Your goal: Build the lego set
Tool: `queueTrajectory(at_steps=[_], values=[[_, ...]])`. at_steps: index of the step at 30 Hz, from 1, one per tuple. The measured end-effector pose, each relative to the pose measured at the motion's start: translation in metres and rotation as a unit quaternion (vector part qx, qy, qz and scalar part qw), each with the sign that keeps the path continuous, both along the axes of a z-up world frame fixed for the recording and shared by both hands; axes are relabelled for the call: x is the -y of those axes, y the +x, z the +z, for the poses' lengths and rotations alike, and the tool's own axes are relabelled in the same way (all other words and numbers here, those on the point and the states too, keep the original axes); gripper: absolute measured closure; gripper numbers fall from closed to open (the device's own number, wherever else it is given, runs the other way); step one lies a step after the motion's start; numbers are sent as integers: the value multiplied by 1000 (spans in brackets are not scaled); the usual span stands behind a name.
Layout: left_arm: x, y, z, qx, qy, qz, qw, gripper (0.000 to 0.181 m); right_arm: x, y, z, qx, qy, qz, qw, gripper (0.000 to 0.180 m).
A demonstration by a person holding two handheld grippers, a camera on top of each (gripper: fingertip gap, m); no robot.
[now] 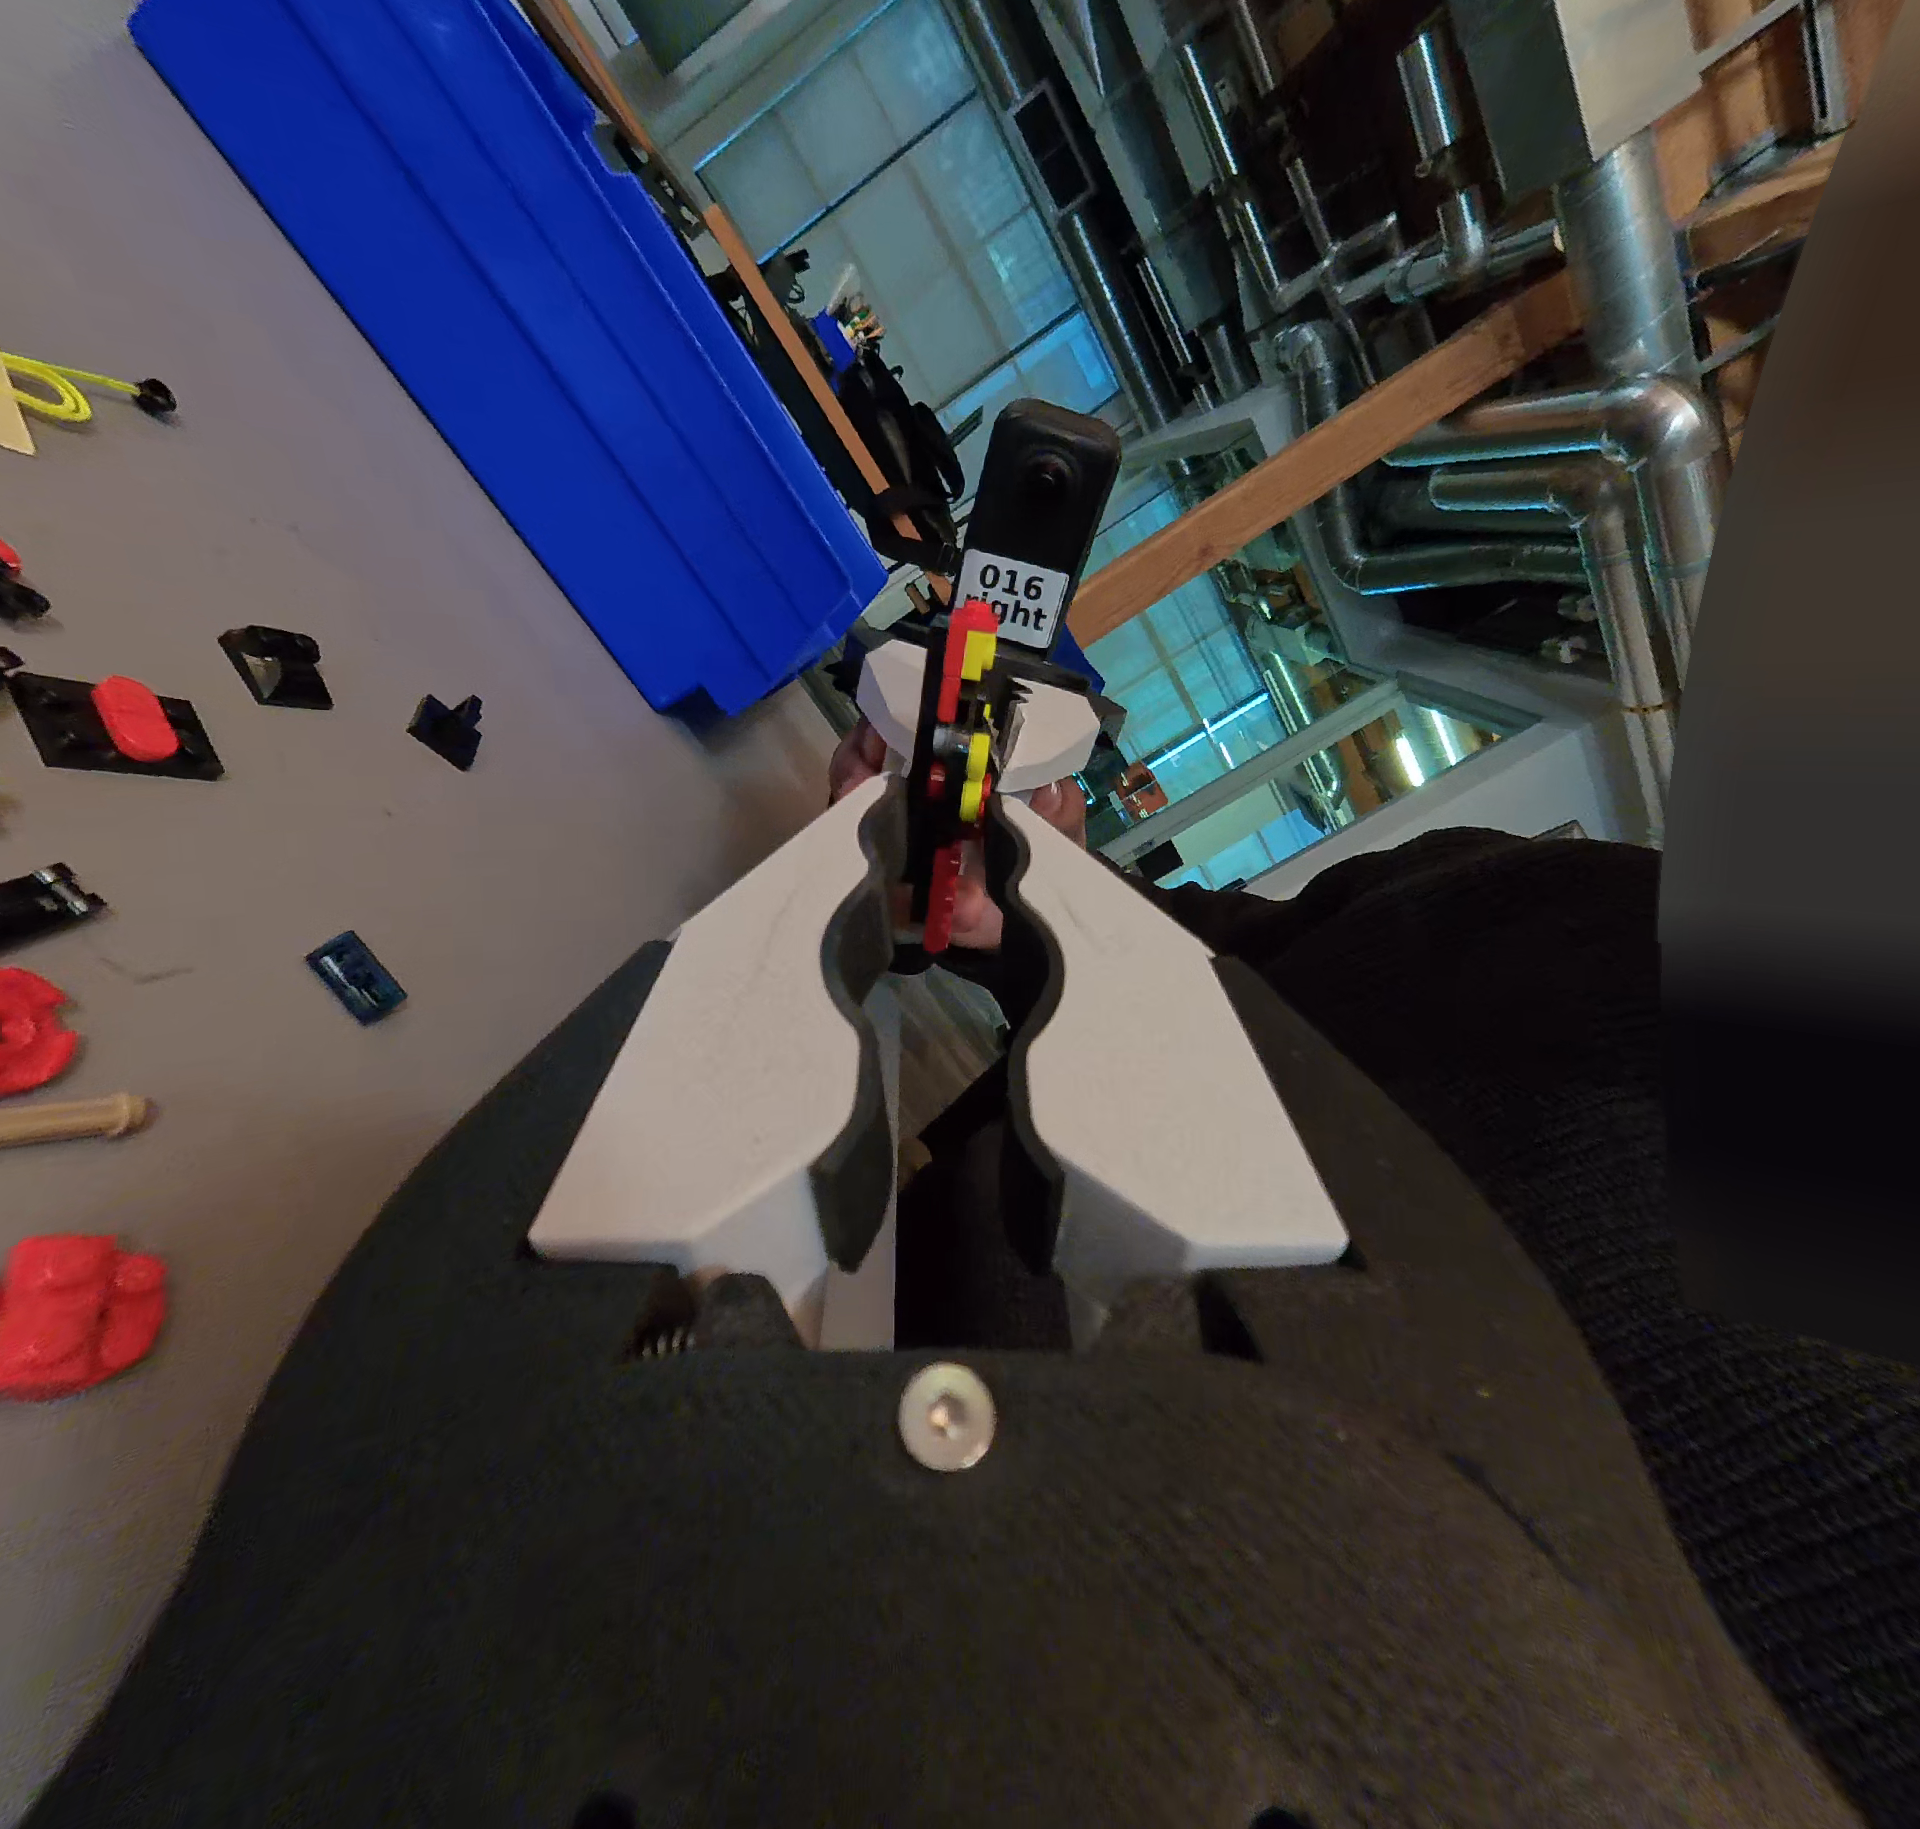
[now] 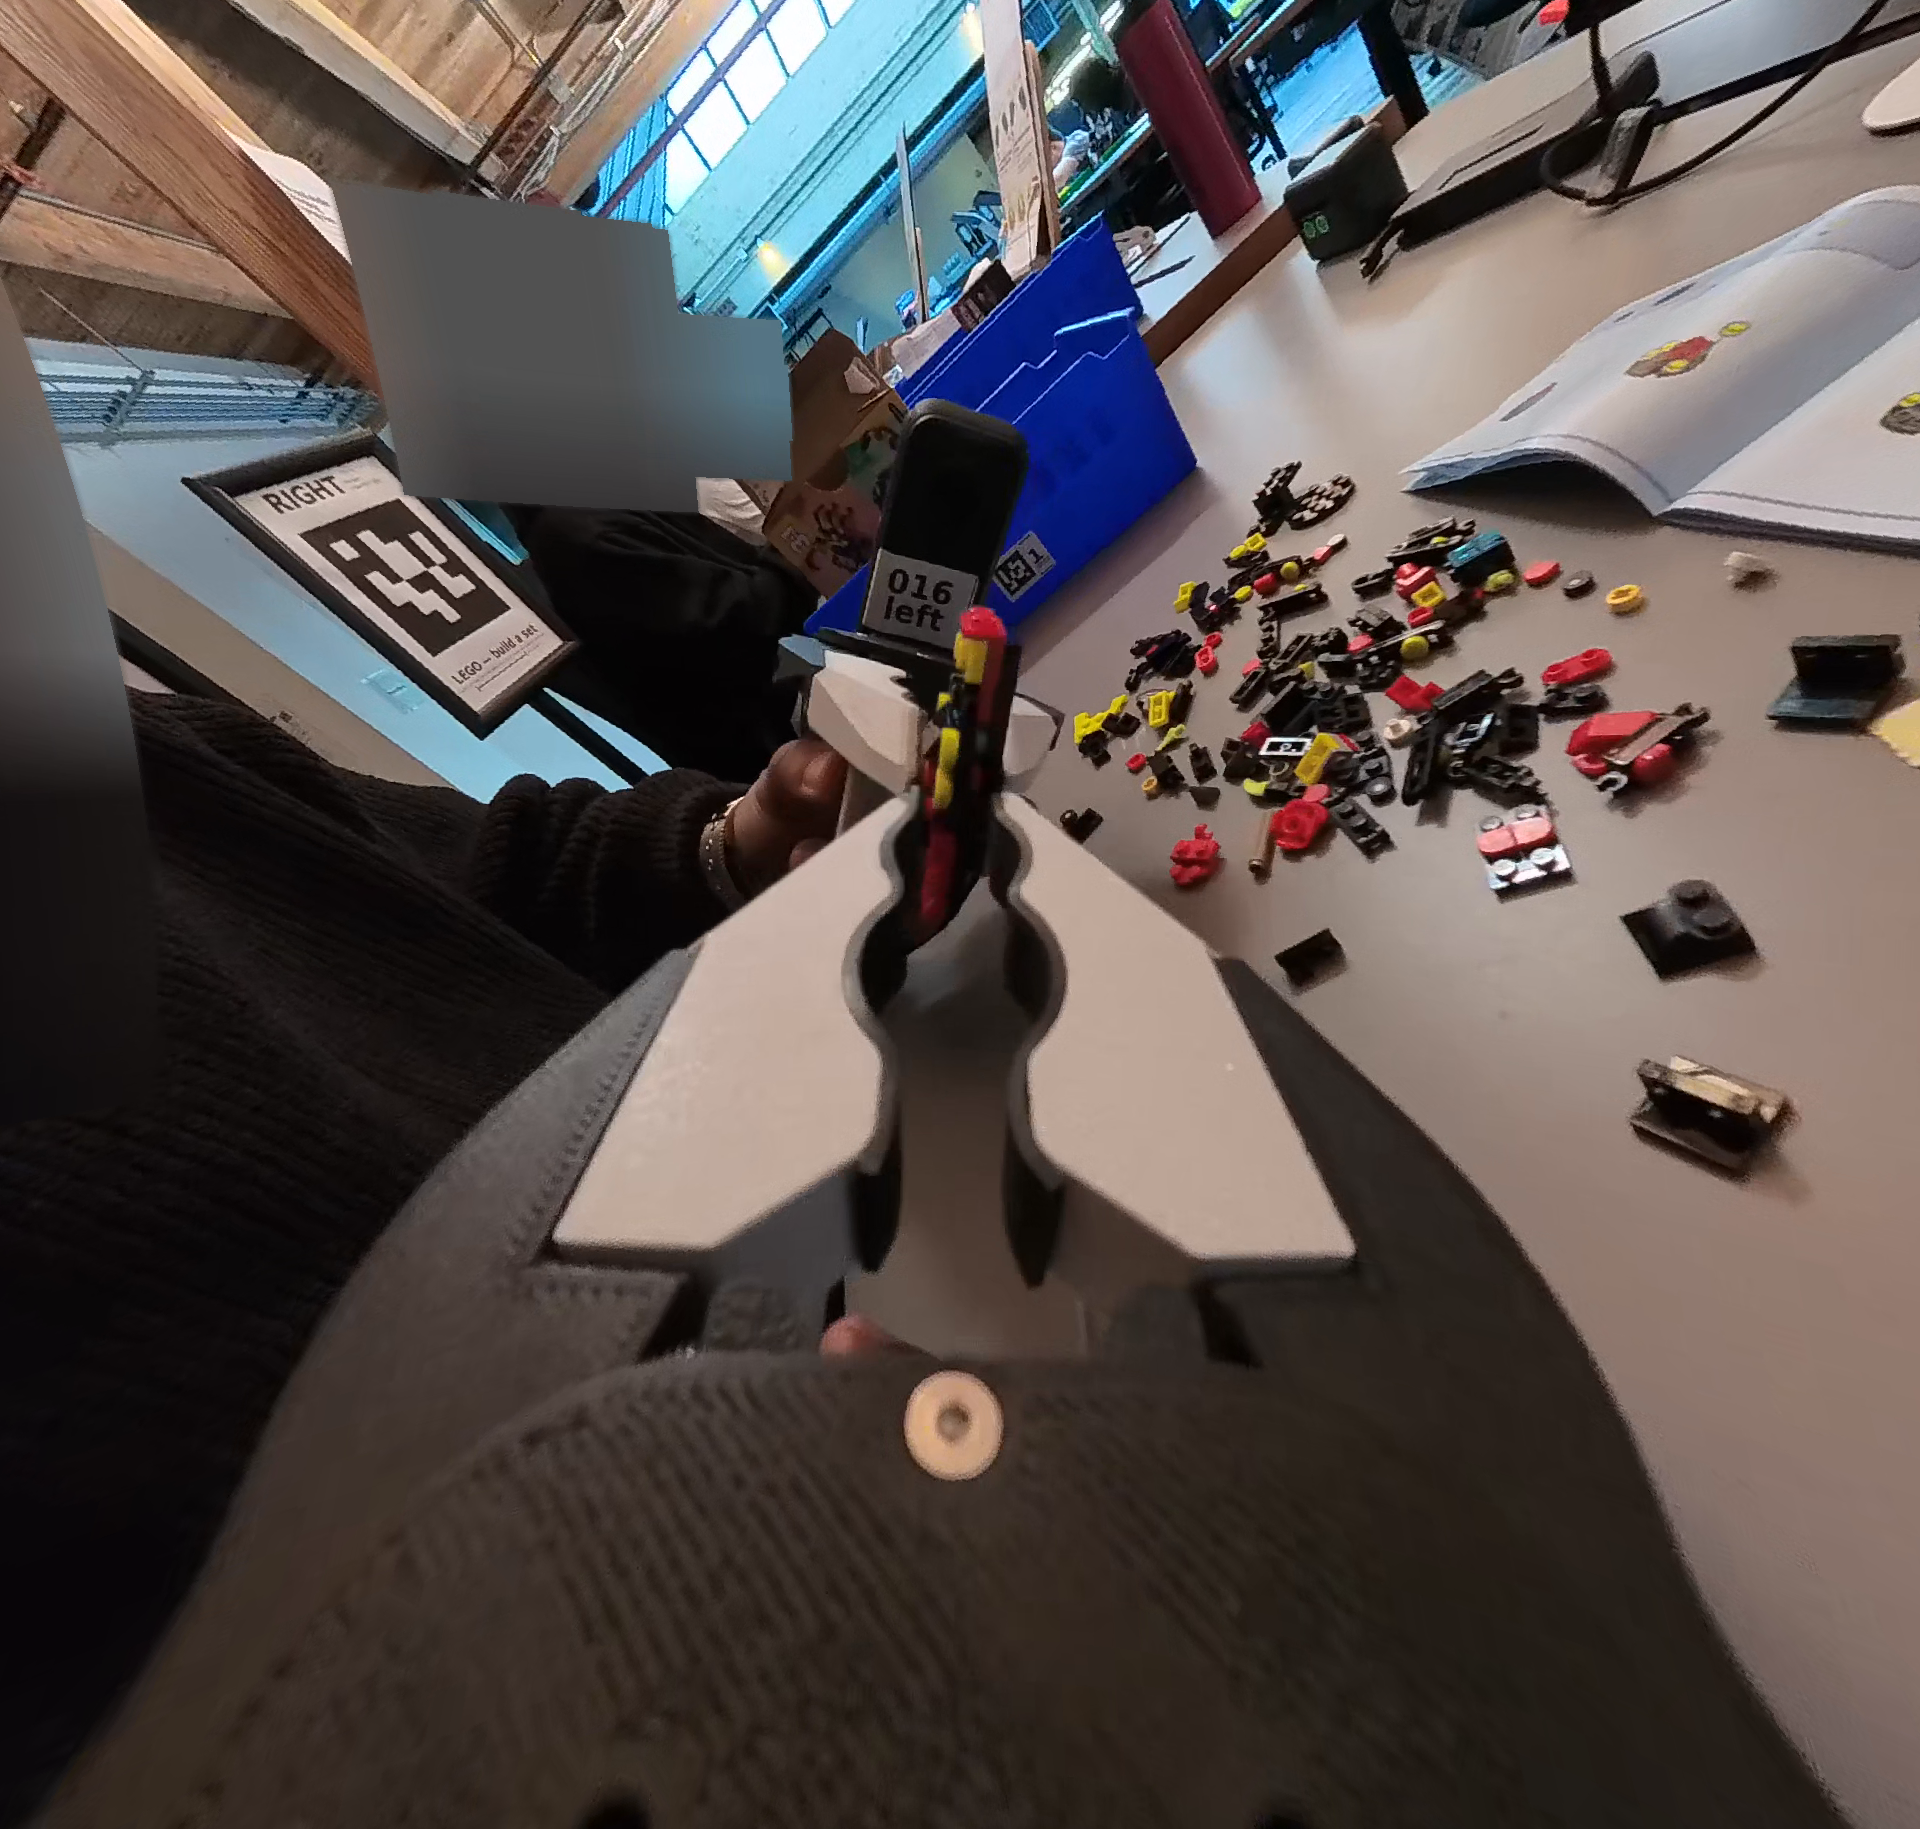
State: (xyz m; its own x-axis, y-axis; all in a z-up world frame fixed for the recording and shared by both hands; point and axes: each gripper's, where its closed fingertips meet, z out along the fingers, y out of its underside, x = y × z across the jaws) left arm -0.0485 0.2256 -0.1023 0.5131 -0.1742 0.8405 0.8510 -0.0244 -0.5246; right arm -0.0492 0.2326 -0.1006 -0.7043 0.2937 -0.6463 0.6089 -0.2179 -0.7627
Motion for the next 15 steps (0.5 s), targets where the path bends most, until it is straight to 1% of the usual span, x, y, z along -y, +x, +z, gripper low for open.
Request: queueTrajectory(at_steps=[4,9,12,13,14,15], values=[[-2,3,-2,-8,-8,-3,1000,170,1,1,-2,7,0,5,1000,176],[-3,4,-3,-20,-15,-4,1000,170,1,3,-2,4,17,12,1000,175],[-3,4,-3,-19,-15,-6,1000,170,1,3,-2,8,3,11,1000,175],[-3,4,-3,-18,-14,-5,1000,170,1,2,-2,6,-5,9,1000,174],[-3,4,-2,-16,-12,-6,1000,170,1,1,-1,4,-10,3,1000,158],[-2,4,-2,-16,-13,-6,1000,170,0,0,-1,2,-10,0,1000,148]])
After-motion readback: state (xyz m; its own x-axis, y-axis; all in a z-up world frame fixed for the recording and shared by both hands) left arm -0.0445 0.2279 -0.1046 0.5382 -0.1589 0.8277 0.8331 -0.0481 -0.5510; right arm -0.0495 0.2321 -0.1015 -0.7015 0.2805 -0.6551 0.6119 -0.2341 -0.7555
